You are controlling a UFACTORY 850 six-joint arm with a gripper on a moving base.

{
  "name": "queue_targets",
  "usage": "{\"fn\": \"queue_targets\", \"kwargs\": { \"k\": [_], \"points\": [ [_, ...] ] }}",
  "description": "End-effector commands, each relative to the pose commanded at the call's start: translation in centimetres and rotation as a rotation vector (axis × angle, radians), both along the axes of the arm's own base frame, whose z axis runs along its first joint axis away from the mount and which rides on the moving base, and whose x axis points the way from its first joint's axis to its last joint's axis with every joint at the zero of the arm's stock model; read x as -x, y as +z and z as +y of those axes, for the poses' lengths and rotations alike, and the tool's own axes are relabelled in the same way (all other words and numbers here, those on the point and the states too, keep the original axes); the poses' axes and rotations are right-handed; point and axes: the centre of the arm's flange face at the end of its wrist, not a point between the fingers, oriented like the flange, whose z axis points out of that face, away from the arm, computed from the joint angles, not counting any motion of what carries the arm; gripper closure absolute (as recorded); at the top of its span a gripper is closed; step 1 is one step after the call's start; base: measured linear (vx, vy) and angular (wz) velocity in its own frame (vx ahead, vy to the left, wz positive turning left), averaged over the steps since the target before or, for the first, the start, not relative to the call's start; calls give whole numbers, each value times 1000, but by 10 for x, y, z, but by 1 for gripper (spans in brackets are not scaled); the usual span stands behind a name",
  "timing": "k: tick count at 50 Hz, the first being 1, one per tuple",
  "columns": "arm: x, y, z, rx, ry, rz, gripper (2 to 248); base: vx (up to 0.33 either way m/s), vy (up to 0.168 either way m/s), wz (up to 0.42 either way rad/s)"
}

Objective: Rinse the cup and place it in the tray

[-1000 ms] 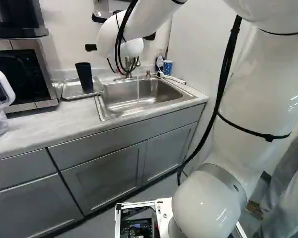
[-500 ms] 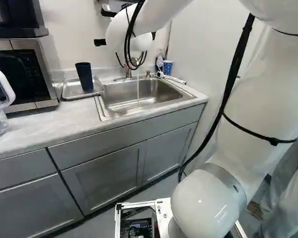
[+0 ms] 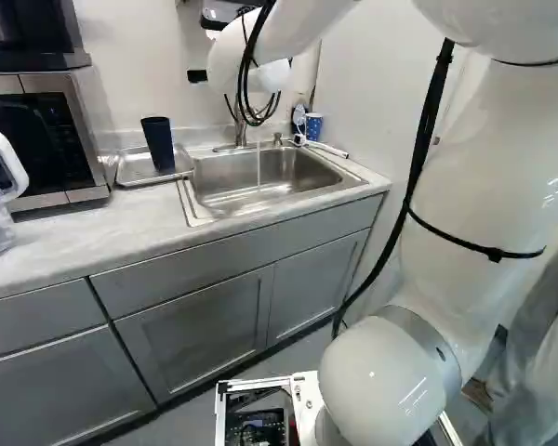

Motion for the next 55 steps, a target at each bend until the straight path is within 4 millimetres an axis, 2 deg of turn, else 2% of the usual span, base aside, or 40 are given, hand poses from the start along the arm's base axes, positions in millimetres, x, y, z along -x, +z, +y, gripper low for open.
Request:
{"fn": "queue_targets", "kwargs": {
  "k": [24, 55],
  "points": [
    [-41, -2, -1, -2, -26, -6, 3, 0, 0, 0],
    [-88, -5, -12, -7, -67, -19, 3, 0, 0, 0]
  ]
}}
